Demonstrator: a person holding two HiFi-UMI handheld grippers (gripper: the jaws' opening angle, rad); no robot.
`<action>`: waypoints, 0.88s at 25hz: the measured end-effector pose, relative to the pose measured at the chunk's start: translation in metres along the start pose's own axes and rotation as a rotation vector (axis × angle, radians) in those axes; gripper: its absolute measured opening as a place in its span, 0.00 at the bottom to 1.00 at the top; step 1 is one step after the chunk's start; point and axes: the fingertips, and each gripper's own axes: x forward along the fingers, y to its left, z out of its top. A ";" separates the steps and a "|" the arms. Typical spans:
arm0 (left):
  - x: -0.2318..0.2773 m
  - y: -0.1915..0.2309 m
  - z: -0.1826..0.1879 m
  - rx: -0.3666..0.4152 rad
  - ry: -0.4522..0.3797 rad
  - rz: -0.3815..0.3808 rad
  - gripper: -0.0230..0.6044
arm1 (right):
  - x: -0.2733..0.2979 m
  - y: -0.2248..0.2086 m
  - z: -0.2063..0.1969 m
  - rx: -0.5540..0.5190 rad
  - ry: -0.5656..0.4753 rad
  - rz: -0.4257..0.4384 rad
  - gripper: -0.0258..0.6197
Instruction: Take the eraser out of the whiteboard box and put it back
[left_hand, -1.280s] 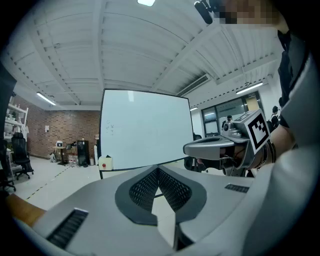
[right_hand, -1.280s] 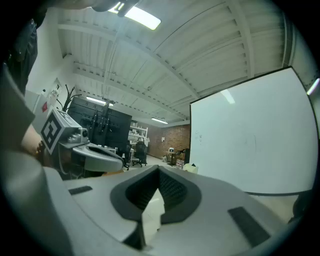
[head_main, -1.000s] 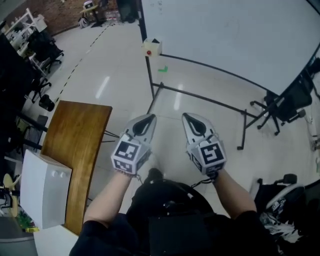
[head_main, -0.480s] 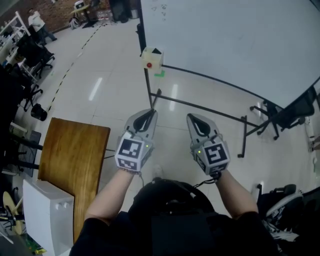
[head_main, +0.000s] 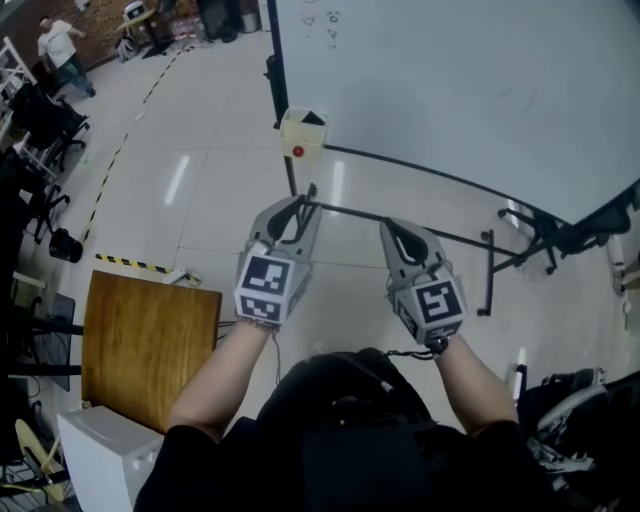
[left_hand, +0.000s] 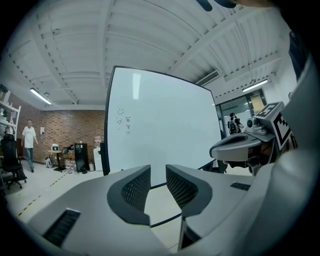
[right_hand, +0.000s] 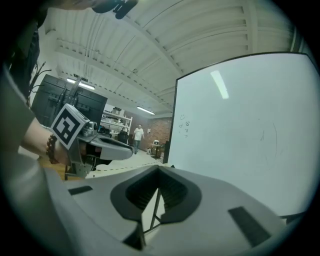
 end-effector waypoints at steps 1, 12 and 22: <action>0.008 0.004 0.000 0.006 0.005 -0.003 0.18 | 0.006 -0.005 -0.001 0.002 0.002 -0.004 0.08; 0.121 0.079 -0.003 0.066 0.086 0.064 0.34 | 0.086 -0.064 -0.012 0.022 0.016 0.009 0.08; 0.237 0.135 -0.020 0.071 0.177 0.113 0.34 | 0.158 -0.136 -0.031 0.050 0.044 0.031 0.08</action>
